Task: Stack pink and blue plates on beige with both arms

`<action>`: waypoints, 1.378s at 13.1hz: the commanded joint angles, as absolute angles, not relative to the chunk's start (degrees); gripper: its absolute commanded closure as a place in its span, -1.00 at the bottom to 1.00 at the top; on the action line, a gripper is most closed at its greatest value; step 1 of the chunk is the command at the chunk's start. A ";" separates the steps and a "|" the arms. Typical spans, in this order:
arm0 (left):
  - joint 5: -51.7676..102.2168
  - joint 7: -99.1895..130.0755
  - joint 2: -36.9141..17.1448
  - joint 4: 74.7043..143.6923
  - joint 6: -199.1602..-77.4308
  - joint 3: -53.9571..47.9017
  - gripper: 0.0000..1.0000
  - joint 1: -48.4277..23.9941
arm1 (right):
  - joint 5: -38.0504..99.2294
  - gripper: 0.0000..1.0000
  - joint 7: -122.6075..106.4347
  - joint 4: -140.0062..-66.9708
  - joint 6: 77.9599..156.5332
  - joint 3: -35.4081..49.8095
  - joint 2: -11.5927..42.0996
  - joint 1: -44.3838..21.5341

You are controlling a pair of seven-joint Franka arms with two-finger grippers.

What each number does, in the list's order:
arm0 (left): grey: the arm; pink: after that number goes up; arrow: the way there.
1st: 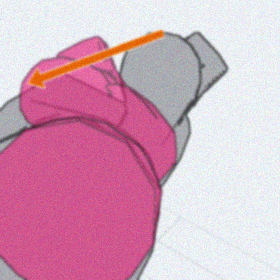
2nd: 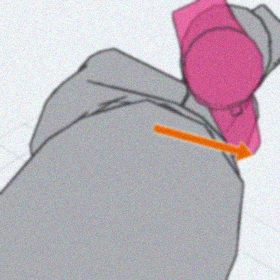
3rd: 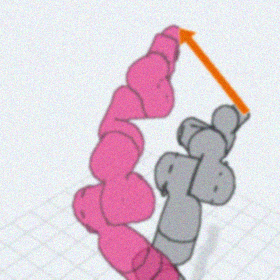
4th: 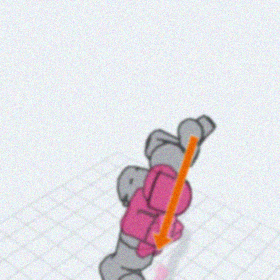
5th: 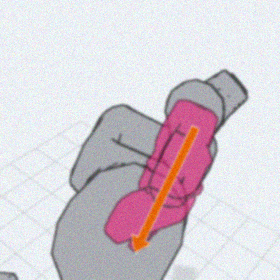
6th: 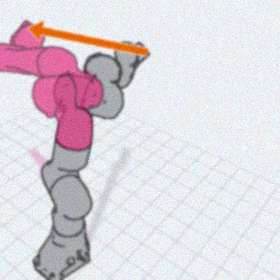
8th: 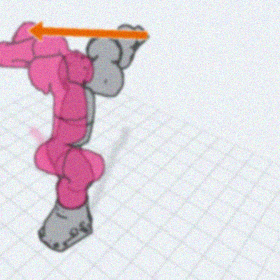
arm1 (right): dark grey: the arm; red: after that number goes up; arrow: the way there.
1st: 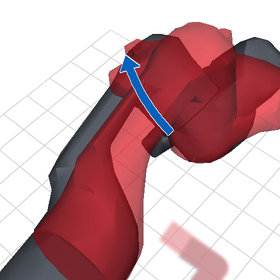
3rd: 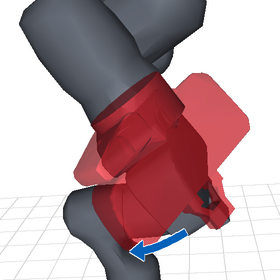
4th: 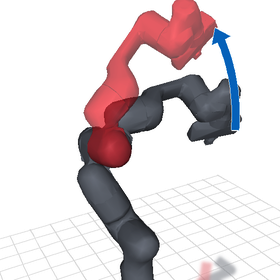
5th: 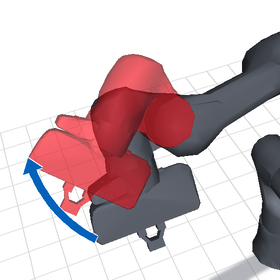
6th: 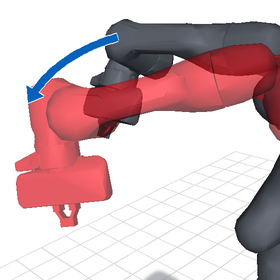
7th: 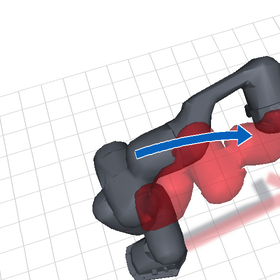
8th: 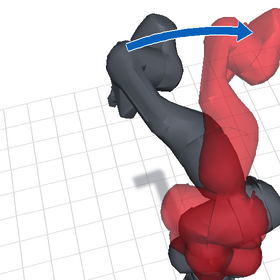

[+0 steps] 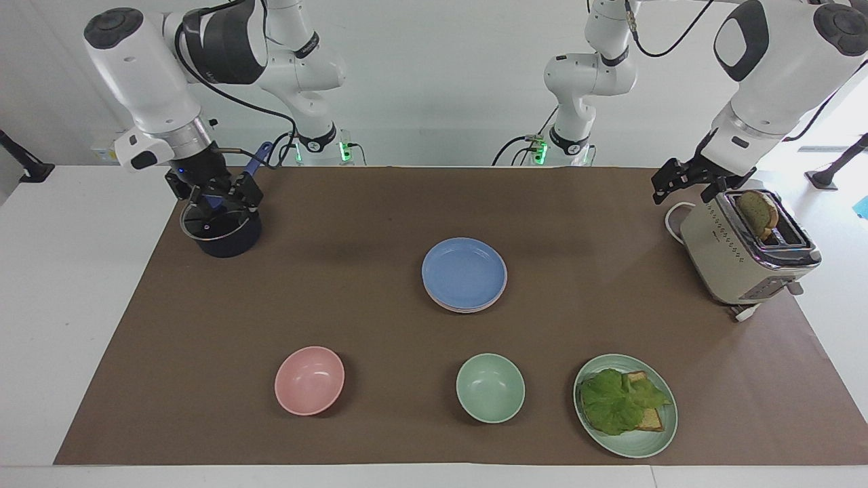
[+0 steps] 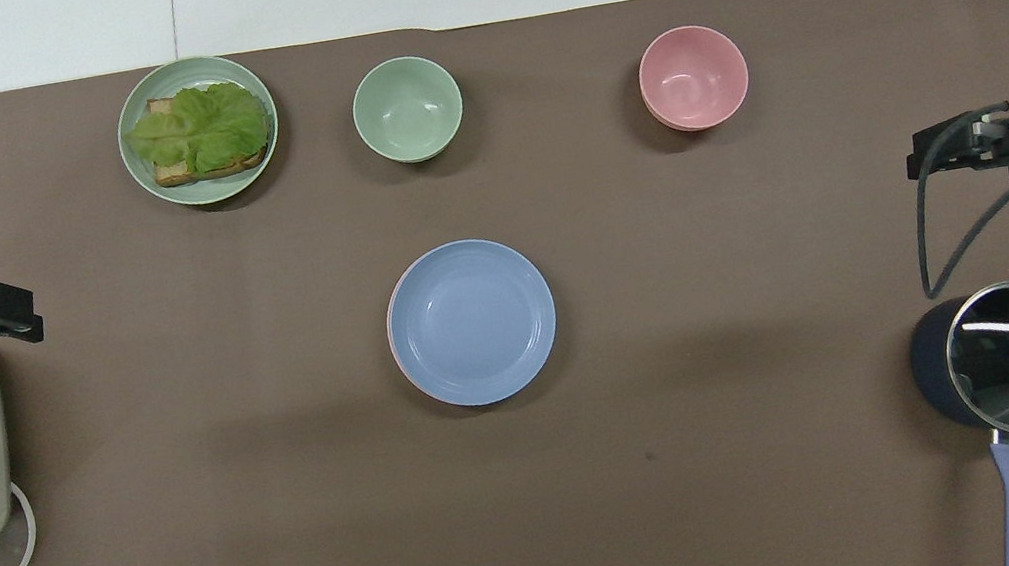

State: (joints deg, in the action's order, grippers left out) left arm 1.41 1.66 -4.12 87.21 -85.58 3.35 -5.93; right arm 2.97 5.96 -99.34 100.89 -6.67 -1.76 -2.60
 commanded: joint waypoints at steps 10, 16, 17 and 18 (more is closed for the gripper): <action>0.44 1.32 -3.60 87.10 -84.73 2.81 -1.00 -5.27 | -1.06 -1.00 3.43 -95.71 89.29 -4.83 -8.00 -2.02; 0.44 1.23 -3.60 87.10 -84.73 2.81 -1.00 -5.27 | -0.01 -1.00 1.58 -94.30 85.78 -4.14 -7.91 -2.02; 0.44 1.23 -3.60 87.10 -84.81 2.81 -1.00 -5.27 | 0.09 -1.00 1.50 -95.00 85.96 -4.13 -8.26 -2.11; 0.44 1.23 -3.60 87.10 -84.73 2.81 -1.00 -5.27 | 0.09 -1.00 1.41 -95.18 86.22 -4.04 -8.26 -2.11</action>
